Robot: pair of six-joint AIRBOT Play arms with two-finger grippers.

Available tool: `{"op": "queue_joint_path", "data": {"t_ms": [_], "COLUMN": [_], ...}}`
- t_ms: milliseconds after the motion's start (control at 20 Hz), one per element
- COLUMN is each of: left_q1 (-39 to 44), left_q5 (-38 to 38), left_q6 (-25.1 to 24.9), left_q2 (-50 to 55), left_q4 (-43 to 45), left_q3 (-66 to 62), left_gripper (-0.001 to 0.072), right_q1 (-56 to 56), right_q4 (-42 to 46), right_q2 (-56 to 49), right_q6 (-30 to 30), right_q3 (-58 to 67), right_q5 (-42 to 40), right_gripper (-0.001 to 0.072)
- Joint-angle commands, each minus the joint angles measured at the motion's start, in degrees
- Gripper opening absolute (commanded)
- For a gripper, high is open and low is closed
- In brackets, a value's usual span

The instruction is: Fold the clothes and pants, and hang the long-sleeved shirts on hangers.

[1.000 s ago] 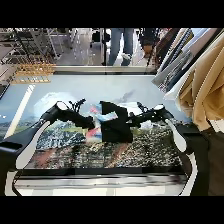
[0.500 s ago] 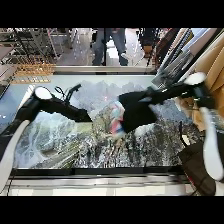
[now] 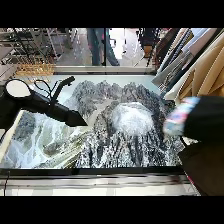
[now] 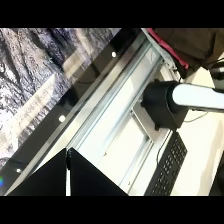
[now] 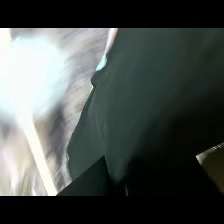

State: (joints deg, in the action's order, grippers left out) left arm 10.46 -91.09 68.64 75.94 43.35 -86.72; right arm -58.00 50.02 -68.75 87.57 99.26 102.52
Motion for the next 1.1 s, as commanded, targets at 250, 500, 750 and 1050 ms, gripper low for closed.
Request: {"op": "queue_joint_path", "data": {"t_ms": [250,500,750,1050], "left_q1": [-0.42,-0.46,-0.46,-0.48], "left_q5": [-1.31,1.18,4.11,4.09], "left_q6": [-3.48,-3.45,-3.45,-3.45], "left_q2": [0.57,1.33,2.27,2.99], "left_q4": [4.94,4.87,4.63,5.09], "left_q3": [0.02,0.02,0.02,0.02], "left_gripper": [0.0016,0.0016,0.0016,0.0016], "right_q1": [-32.96,-32.96,-32.13,-19.74], "right_q4": [31.71,52.11,48.87,24.98], "right_q2": [7.78,2.36,-2.93,-2.97], "right_q6": [-3.23,-0.48,-3.65,-2.99], "right_q3": [-26.80,-35.87,-32.30,-8.92], "right_q5": [2.97,-0.66,-5.03,-4.15], "right_gripper": [0.0015,0.0017,0.0645,0.0648]}}
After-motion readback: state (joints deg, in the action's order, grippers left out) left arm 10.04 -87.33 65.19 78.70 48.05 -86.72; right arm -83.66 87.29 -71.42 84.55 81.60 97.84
